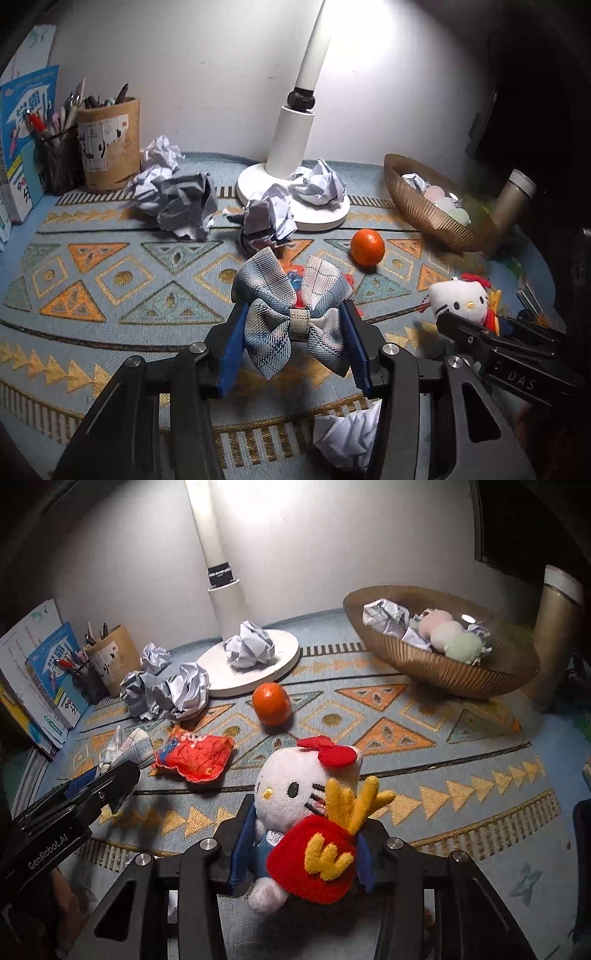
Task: Organize objects
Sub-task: 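Carry bow and Hello Kitty to the amber bowl and open both grippers, then move both tools back toward the crumpled paper balls on the rug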
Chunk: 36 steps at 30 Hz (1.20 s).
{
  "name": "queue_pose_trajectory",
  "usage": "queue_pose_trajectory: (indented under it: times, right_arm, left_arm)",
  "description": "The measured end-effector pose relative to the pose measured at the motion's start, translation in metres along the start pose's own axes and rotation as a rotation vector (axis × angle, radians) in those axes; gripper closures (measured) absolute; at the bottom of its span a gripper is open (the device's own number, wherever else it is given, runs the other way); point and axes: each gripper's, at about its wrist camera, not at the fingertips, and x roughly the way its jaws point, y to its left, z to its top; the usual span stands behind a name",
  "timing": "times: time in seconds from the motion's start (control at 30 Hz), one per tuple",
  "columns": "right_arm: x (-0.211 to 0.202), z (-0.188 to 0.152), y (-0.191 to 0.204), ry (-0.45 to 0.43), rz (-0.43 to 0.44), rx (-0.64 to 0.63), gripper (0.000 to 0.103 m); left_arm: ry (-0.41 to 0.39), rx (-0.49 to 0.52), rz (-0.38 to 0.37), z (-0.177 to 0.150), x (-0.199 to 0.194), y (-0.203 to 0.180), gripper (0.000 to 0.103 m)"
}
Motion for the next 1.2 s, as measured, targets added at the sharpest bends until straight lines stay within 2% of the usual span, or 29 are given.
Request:
queue_pose_trajectory:
  times: [0.1, 0.27, 0.43, 0.57, 0.63, 0.67, 0.7, 0.77, 0.83, 1.0, 1.13, 1.2]
  right_arm:
    - [-0.030, 0.032, -0.028, -0.097, -0.028, 0.026, 0.058]
    - [-0.053, 0.089, -0.086, -0.206, -0.117, 0.133, 0.058]
    - [-0.030, 0.123, -0.144, -0.165, -0.006, 0.284, 0.057]
    - [-0.005, 0.134, -0.162, -0.140, -0.024, 0.302, 0.057]
    - [0.001, 0.141, -0.164, -0.149, -0.064, 0.292, 0.056]
    - [0.004, 0.144, -0.166, -0.157, -0.085, 0.284, 0.055]
    - [0.009, 0.147, -0.167, -0.159, -0.101, 0.275, 0.046]
    - [0.022, 0.151, -0.170, -0.118, -0.131, 0.252, 0.033]
    - [0.030, 0.149, -0.175, -0.080, -0.132, 0.256, 0.033]
    - [0.017, 0.133, -0.176, -0.081, -0.088, 0.290, 0.033]
    - [-0.010, 0.124, -0.154, -0.094, -0.065, 0.261, 0.033]
    - [-0.029, 0.117, -0.136, -0.108, -0.021, 0.247, 0.033]
  left_arm:
    - [-0.054, 0.111, -0.023, 0.037, -0.016, -0.036, 0.057]
    - [-0.106, 0.159, -0.155, 0.107, -0.006, -0.087, 0.057]
    - [-0.085, 0.185, -0.210, 0.151, 0.041, -0.133, 0.057]
    - [-0.069, 0.258, -0.196, 0.158, 0.077, -0.166, 0.057]
    - [-0.048, 0.258, -0.209, 0.160, 0.093, -0.176, 0.057]
    - [-0.042, 0.256, -0.217, 0.161, 0.101, -0.179, 0.057]
    - [-0.042, 0.257, -0.224, 0.161, 0.108, -0.182, 0.054]
    - [-0.028, 0.260, -0.226, 0.161, 0.121, -0.187, 0.041]
    - [0.003, 0.235, -0.216, 0.160, 0.131, -0.184, 0.019]
    - [0.007, 0.207, -0.218, 0.153, 0.114, -0.162, 0.019]
    - [-0.038, 0.173, -0.202, 0.147, 0.071, -0.133, 0.019]
    - [-0.066, 0.158, -0.173, 0.145, 0.043, -0.112, 0.019]
